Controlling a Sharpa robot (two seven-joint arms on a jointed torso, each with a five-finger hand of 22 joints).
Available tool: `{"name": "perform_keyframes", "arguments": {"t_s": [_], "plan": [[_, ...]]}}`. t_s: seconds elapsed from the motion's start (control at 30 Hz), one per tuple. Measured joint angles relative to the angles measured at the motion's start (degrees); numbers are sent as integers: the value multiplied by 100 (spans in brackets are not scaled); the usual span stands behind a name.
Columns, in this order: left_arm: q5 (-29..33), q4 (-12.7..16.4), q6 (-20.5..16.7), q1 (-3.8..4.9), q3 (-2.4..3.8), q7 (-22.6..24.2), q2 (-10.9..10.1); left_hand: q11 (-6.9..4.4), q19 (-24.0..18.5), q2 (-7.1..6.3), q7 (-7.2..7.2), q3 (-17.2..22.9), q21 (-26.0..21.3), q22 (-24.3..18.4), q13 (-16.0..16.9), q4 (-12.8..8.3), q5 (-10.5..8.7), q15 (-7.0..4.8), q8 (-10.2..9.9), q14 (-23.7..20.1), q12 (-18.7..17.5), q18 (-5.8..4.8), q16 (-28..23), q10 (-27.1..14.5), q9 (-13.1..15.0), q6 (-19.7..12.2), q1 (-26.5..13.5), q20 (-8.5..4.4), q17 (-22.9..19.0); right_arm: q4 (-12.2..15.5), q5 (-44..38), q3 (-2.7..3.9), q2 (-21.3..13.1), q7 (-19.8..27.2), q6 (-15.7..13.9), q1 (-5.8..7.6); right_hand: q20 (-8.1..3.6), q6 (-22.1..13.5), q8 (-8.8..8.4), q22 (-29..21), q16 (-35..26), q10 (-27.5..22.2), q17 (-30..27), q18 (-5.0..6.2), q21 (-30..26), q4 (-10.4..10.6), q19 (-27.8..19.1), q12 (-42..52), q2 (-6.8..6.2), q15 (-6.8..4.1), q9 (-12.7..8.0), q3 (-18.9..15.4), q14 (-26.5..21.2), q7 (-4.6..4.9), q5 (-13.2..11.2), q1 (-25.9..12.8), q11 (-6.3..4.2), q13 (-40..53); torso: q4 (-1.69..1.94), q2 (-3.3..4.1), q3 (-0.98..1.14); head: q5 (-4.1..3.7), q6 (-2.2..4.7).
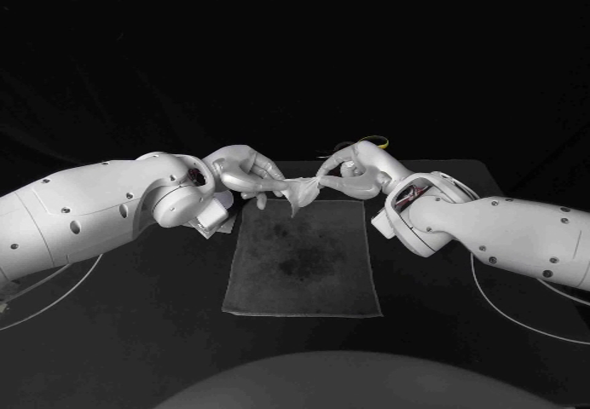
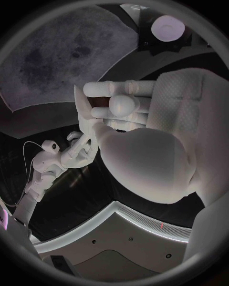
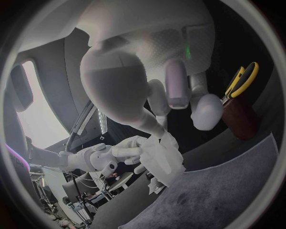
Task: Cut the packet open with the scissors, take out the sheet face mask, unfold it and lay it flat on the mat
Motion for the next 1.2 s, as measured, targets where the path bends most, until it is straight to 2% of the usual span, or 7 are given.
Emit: {"name": "perform_keyframes", "arguments": {"t_s": [0.03,0.13,0.3,0.53,0.73,0.97,1.2], "plan": [[-55,-4,-5,13,0,0,0,0,0,-10,0,0,6,3,0,0,-3,-8,-2,8,0,-1,0,0,0,0,-10,0,9,-7,0,0,1,0,26,15,0,0,0,0,0,0,0,0,0,0,0,0,0,0,0,0,0,0,-1,0,0,0,-1,-1,1,0,0],[-202,-15,-24,55,0,2,4,-8,0,-64,0,198,23,15,0,-197,15,-8,-4,9,0,-2,0,9,0,0,-64,0,11,-25,-12,0,9,-1,111,62,0,-7,6,0,0,0,0,-1,-3,0,0,0,0,0,0,0,0,6,-9,0,0,0,-2,-4,-3,1,0],[-435,-16,-63,153,-1,9,30,-9,0,-66,0,214,45,24,0,-182,21,12,-8,29,0,-3,1,10,1,0,-69,0,23,-109,-72,-1,58,-15,270,191,0,-10,24,0,0,0,0,0,-3,0,0,0,0,1,0,0,-1,7,-11,-1,0,-1,1,-4,-3,4,0],[-755,-11,-90,319,-1,15,59,-17,0,-75,12,331,64,41,0,-267,21,1,6,40,22,-7,24,18,1,12,-122,0,45,-162,-219,-1,115,-40,453,287,-16,-4,24,8,-1,0,-1,-2,19,0,16,-1,-1,1,0,-1,-1,-16,8,-1,0,-3,3,-3,-3,18,0],[-1156,-12,-86,420,-1,15,80,-17,0,-91,20,350,67,48,0,-285,21,-7,6,49,22,-10,24,18,1,20,-137,0,60,-153,-329,-4,115,-66,547,410,-16,-3,22,11,-1,0,-5,-2,19,-16,16,-2,-1,-5,0,16,5,-18,9,-1,0,-5,3,-3,-1,17,0],[-1827,-88,-77,473,-1,15,131,-16,0,-97,20,371,67,56,0,-307,20,-6,6,49,21,-13,24,18,2,20,-144,0,62,-72,-486,-2,51,-137,703,593,-16,-5,15,21,-2,0,-6,-3,50,-16,16,22,-2,-13,0,16,13,-19,7,-1,0,-2,-5,-8,-3,2,8],[-2233,-155,-79,484,-1,27,149,-16,0,-98,20,387,69,57,0,-292,14,13,5,68,43,-16,24,17,3,20,-144,0,117,5,-626,-1,18,-219,868,689,-15,-15,29,33,11,0,-4,-3,50,-16,14,22,-17,-13,0,16,13,-26,6,-17,0,-1,-5,-4,-5,-13,37]]}}
